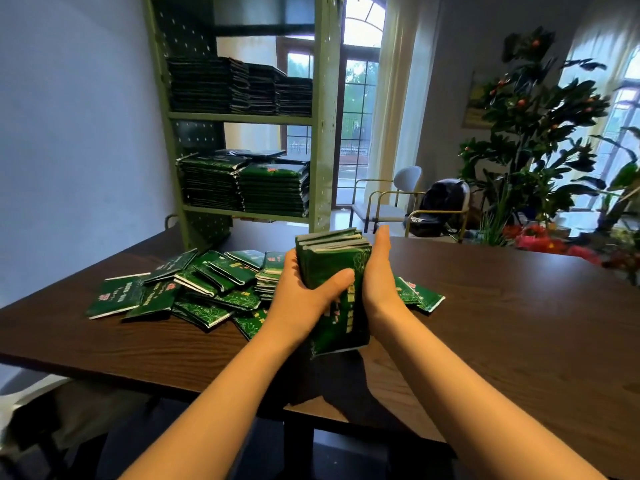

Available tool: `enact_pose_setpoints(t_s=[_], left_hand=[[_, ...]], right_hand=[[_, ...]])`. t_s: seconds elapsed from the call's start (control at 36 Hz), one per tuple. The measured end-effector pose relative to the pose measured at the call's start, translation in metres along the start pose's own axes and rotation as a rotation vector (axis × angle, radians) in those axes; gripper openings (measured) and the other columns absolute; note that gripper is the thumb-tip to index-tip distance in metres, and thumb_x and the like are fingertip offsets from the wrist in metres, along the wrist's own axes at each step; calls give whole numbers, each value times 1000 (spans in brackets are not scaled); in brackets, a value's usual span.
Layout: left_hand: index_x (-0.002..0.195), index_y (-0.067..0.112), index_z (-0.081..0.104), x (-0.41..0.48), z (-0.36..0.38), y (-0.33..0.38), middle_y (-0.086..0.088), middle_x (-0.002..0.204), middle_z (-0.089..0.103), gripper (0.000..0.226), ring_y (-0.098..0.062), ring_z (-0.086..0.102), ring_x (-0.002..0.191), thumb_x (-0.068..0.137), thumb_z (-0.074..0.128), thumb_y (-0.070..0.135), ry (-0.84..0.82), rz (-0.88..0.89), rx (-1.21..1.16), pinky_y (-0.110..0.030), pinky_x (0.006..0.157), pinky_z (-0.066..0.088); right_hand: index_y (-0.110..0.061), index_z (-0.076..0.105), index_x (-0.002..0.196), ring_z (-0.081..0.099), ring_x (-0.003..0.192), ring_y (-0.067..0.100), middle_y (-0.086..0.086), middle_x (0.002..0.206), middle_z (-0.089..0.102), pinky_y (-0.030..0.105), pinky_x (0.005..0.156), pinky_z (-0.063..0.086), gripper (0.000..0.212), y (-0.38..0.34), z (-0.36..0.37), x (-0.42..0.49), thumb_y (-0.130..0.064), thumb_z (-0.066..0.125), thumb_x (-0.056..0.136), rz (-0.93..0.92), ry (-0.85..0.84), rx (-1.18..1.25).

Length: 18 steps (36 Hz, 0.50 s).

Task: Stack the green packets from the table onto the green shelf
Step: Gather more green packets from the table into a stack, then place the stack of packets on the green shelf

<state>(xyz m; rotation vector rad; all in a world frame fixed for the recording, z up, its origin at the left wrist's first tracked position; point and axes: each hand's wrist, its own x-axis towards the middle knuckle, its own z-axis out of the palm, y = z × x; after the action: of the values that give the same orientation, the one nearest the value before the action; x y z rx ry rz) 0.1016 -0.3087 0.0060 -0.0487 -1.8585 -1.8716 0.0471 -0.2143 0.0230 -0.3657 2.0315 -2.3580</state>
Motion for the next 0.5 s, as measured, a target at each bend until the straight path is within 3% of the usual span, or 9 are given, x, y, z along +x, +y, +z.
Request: enact_pose_setpoints(t_s=[0.08, 0.17, 0.22, 0.25, 0.28, 0.33, 0.39, 0.42, 0.5], left_hand=[[112, 13, 53, 13, -9, 19, -7, 104, 69, 62, -16, 67, 88, 64, 89, 29, 96, -51, -48, -26, 71, 53], [109, 14, 55, 26, -19, 35, -5, 100, 69, 47, -20, 67, 89, 73, 83, 27, 140, -81, -29, -32, 77, 55], [109, 13, 58, 37, -28, 46, -7, 103, 70, 48, -23, 68, 94, 72, 83, 28, 159, -77, -14, -39, 84, 55], [111, 12, 58, 43, -32, 52, -9, 104, 71, 44, -25, 69, 95, 75, 80, 26, 171, -79, -25, -40, 85, 55], [112, 10, 58, 49, -36, 57, -11, 106, 70, 42, -26, 69, 95, 78, 78, 24, 177, -84, -44, -40, 85, 55], [115, 8, 59, 59, -43, 69, -14, 108, 71, 41, -25, 70, 89, 81, 75, 23, 189, -116, -99, -37, 78, 57], [115, 7, 61, 68, -49, 80, -13, 101, 72, 39, -23, 70, 79, 83, 72, 26, 188, -153, -151, -32, 67, 58], [114, 7, 62, 73, -53, 86, -12, 96, 73, 38, -22, 70, 76, 84, 72, 28, 196, -170, -175, -30, 62, 57], [110, 5, 67, 95, -65, 101, -14, 92, 74, 40, -27, 72, 78, 82, 71, 34, 224, -213, -224, -36, 69, 59]], right_hand=[[-32, 44, 141, 40, 135, 24, 3, 147, 43, 52, 112, 27, 128, -8, 11, 23, -107, 24, 38, 132, -109, -54], [-32, 47, 138, 50, 126, 27, 6, 140, 51, 50, 109, 35, 133, -20, 24, 40, -107, 28, 30, 156, -254, -76], [-27, 54, 133, 57, 119, 25, 6, 130, 60, 47, 107, 39, 118, -52, 37, 31, -102, 30, 46, 98, -272, -114], [-25, 61, 125, 62, 111, 23, 6, 120, 66, 43, 103, 44, 98, -64, 42, 28, -94, 29, 64, 57, -315, -136], [-25, 66, 113, 66, 101, 20, 4, 109, 70, 39, 97, 49, 77, -73, 47, 28, -82, 25, 81, 15, -368, -143], [-27, 67, 94, 70, 84, 13, -2, 89, 74, 28, 80, 55, 57, -82, 50, 40, -62, 23, 95, -53, -449, -169], [-28, 67, 91, 70, 80, 11, -4, 85, 73, 22, 72, 56, 47, -89, 58, 50, -56, 29, 97, -95, -526, -206], [-27, 67, 95, 71, 84, 13, -3, 89, 73, 25, 76, 57, 43, -94, 63, 53, -57, 37, 94, -116, -555, -244], [-25, 56, 119, 70, 93, 16, 2, 108, 70, 37, 86, 56, 51, -105, 77, 69, -57, 61, 80, -117, -597, -342]])
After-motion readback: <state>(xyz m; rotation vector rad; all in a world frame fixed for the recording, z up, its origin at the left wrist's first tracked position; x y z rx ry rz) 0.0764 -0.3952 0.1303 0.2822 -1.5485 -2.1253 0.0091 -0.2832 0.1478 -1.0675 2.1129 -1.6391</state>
